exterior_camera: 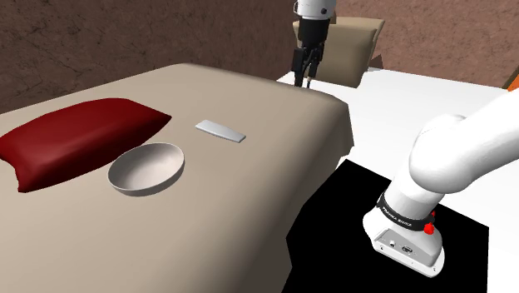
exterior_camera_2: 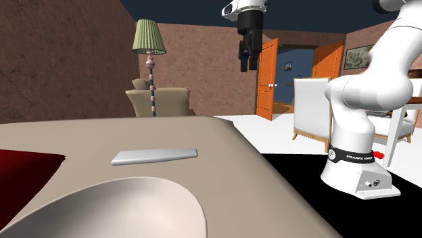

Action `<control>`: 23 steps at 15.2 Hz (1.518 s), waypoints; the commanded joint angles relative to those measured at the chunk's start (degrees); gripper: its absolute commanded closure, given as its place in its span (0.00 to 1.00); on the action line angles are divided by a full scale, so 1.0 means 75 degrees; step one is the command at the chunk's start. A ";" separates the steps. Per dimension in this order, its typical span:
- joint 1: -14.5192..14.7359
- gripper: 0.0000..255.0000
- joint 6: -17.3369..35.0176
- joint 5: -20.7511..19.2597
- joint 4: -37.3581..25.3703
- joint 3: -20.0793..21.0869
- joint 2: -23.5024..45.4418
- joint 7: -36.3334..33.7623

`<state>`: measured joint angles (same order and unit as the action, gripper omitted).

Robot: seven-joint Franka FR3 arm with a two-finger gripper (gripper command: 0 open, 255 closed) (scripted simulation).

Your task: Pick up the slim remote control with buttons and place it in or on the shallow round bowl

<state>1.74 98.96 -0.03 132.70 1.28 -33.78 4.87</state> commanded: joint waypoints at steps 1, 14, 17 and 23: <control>0.0058 0.00 0.0419 0.0058 -0.0099 0.0102 0.0506 -0.0092; 0.0356 0.00 0.2426 0.0064 -0.1560 0.0656 0.3953 -0.0652; 0.0436 0.00 0.2701 -0.0024 -0.2130 0.0748 0.4798 -0.0795; 0.0650 0.00 0.3010 -0.0259 -0.3548 0.0863 0.6527 -0.1067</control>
<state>6.30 121.41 -1.60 108.50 7.64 12.62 -2.79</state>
